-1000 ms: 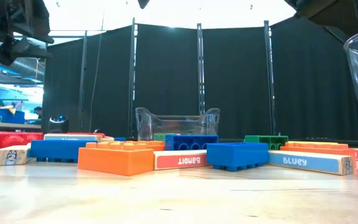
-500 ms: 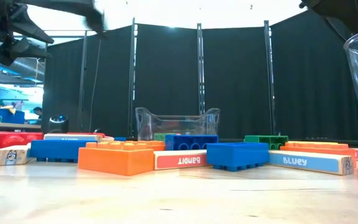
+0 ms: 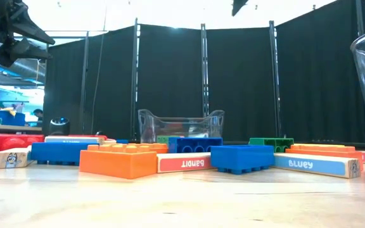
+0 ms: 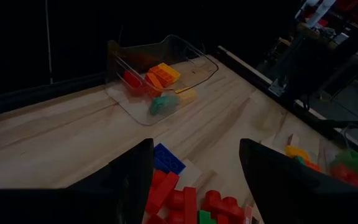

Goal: Sort blocks by size
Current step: Put the white block into the bottom left transparent bin

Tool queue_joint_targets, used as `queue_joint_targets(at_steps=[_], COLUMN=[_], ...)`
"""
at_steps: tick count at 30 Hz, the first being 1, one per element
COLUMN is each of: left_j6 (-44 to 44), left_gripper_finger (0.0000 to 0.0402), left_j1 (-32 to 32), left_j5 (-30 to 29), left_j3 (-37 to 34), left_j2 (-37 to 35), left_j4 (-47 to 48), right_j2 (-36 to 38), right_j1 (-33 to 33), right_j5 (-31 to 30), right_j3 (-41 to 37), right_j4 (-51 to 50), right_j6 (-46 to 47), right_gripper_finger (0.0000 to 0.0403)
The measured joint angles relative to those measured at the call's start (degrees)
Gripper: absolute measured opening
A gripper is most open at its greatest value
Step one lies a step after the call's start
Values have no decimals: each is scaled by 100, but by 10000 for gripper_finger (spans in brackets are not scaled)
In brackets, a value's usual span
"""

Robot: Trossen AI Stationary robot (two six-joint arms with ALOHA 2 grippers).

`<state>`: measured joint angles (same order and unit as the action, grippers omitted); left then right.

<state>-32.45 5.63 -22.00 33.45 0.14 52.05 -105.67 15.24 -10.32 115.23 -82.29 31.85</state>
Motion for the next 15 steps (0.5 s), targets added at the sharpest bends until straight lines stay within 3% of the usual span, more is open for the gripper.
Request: queue_joint_targets(at_steps=[3,7,11,15], left_j6=[2,9,26,26], left_gripper_finger=[245,245,245,245], left_j1=[-2,0,-1,-1], left_j5=[0,27,40,42], left_j3=[0,0,0,0], left_j2=[0,0,0,0], left_j4=[0,0,2,2], right_j2=[1079,1977,2130,1657], right_j1=[300,360,236,27], right_j5=[-835,-957,-648,-621], right_j3=[-1269,-2989,-4286,-4872], right_j4=[18,513,2144,3227], right_j6=[1298,2939,3559,3743], right_gripper_finger=[219,217,219,213])
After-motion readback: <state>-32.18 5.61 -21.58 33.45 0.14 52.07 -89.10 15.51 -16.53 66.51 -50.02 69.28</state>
